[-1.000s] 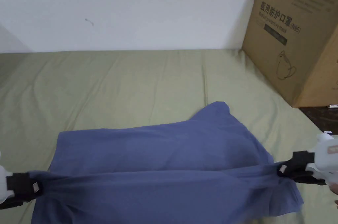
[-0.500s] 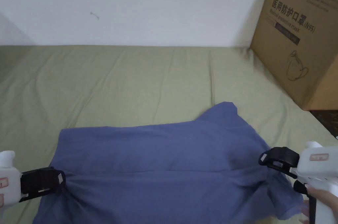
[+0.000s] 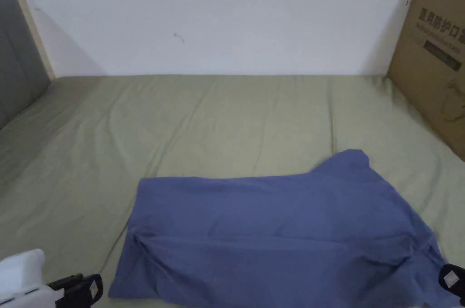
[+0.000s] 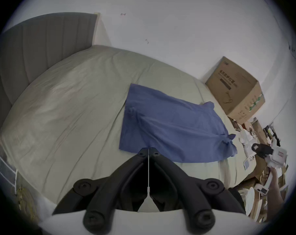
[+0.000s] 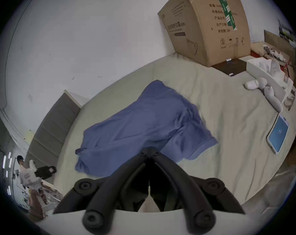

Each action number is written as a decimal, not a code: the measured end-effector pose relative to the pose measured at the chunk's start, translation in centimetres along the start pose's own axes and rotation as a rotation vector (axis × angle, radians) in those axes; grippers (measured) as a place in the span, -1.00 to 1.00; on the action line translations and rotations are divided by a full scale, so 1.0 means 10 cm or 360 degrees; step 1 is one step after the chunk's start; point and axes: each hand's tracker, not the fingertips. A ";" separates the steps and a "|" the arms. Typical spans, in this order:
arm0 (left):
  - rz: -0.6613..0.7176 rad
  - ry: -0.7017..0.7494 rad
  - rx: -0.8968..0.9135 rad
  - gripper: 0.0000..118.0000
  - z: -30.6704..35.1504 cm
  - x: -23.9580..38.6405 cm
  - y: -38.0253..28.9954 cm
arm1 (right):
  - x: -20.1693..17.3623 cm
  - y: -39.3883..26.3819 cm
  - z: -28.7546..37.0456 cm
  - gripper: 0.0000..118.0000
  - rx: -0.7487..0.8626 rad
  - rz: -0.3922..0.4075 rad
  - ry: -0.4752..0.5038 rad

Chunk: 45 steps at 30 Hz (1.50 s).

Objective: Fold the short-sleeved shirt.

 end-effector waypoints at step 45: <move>-0.0034 0.0016 -0.0160 -0.88 -0.14 -0.28 0.28 | 1.08 0.51 -0.22 -0.97 -0.0470 0.0074 -0.0409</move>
